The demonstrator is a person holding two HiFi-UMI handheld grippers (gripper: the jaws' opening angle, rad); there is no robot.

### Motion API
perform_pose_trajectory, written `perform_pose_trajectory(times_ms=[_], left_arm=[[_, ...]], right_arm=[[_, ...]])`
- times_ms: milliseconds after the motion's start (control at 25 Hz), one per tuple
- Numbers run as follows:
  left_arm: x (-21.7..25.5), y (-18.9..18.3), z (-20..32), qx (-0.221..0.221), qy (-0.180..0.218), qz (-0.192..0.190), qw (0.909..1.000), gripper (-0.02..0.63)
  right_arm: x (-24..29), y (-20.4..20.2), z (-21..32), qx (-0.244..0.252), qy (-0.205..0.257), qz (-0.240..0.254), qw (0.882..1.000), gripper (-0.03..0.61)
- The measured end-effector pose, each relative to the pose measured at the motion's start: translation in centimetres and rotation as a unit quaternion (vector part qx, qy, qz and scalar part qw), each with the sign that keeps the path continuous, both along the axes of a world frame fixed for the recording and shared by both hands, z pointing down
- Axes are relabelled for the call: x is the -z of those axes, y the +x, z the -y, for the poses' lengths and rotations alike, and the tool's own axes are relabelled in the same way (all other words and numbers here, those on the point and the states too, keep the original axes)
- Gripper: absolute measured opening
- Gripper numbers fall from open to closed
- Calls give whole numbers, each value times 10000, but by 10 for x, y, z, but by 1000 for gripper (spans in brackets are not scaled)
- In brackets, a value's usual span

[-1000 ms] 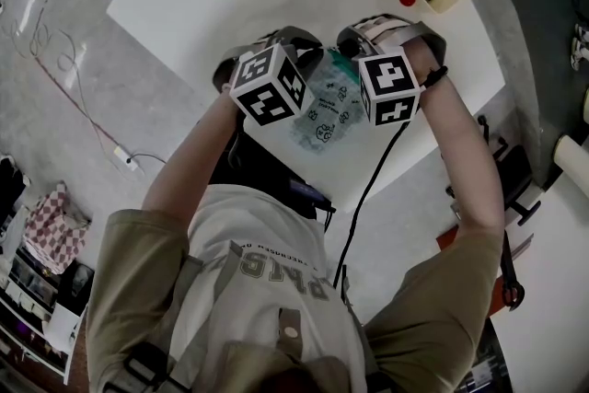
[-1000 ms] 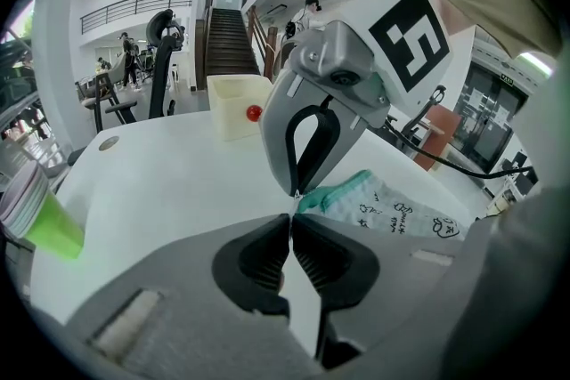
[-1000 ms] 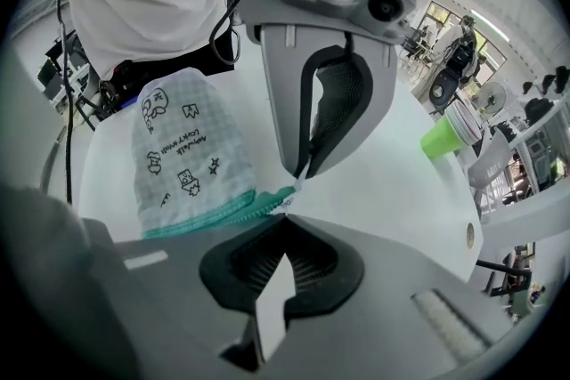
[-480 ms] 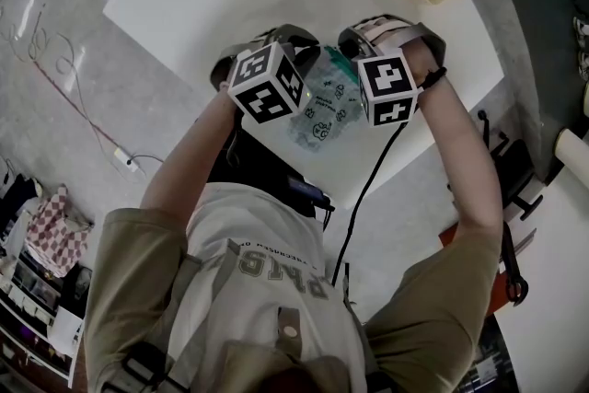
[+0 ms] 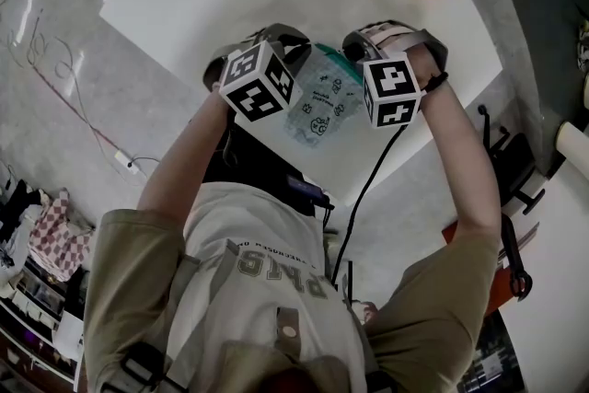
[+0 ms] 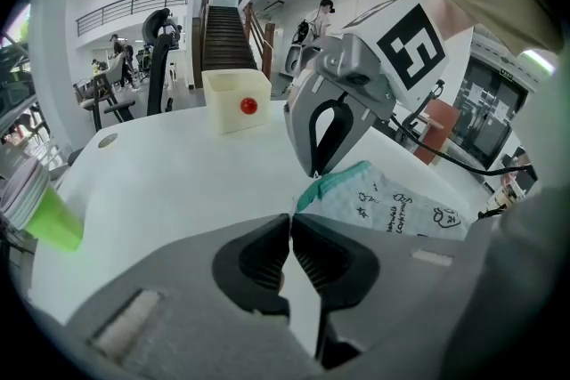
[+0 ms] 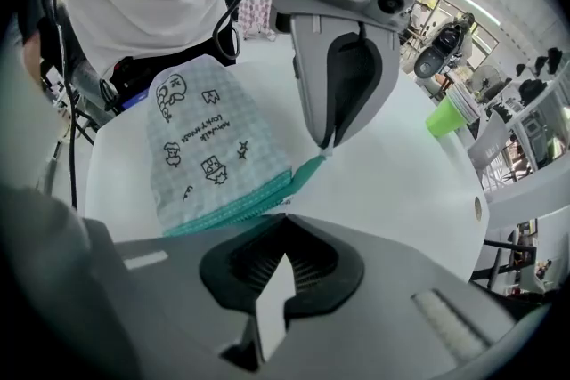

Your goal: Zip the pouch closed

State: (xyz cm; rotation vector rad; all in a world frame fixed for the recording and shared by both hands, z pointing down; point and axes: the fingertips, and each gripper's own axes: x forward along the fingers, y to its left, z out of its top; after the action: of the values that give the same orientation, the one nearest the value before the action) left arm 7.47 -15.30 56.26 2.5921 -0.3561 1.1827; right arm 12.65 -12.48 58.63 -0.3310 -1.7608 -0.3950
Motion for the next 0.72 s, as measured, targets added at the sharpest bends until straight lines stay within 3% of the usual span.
perform_pose_trajectory(times_ms=[720], left_arm=[[-7,-7,4,-31,-7,62,10000,23]], right_arm=[[-3,15,-10,-314,-204,-37,9993,-1]])
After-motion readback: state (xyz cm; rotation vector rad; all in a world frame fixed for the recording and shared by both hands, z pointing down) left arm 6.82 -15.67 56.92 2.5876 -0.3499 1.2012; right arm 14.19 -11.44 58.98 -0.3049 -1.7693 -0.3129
